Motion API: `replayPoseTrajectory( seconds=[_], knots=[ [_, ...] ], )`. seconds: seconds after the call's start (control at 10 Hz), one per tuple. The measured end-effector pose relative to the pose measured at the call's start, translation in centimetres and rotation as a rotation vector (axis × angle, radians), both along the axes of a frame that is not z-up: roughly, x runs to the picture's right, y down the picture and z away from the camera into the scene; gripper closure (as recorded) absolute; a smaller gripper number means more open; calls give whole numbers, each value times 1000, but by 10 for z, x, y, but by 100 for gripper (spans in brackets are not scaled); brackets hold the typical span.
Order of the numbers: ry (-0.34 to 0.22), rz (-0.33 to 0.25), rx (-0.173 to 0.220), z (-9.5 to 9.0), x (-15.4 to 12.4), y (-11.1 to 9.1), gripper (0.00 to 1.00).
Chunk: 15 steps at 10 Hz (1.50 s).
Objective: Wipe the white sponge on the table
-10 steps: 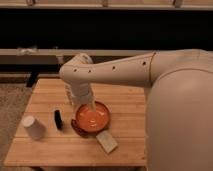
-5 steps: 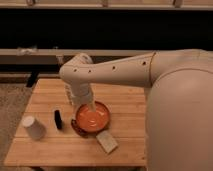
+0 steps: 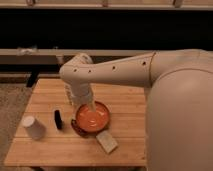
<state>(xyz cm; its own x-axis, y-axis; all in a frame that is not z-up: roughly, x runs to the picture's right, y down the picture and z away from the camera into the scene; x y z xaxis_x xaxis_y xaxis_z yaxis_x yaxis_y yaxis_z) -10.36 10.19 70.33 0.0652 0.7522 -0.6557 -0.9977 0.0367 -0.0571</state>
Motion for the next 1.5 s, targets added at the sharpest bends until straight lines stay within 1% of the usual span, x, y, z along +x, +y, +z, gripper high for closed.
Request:
replayPoseTrajectory(
  seconds=[1.1, 1.3, 1.5],
  knots=[
    [-6, 0, 4, -1, 2, 2, 35],
    [-21, -4, 9, -11, 11, 13, 35],
    [-49, -15, 6, -30, 19, 39, 35]
  ],
)
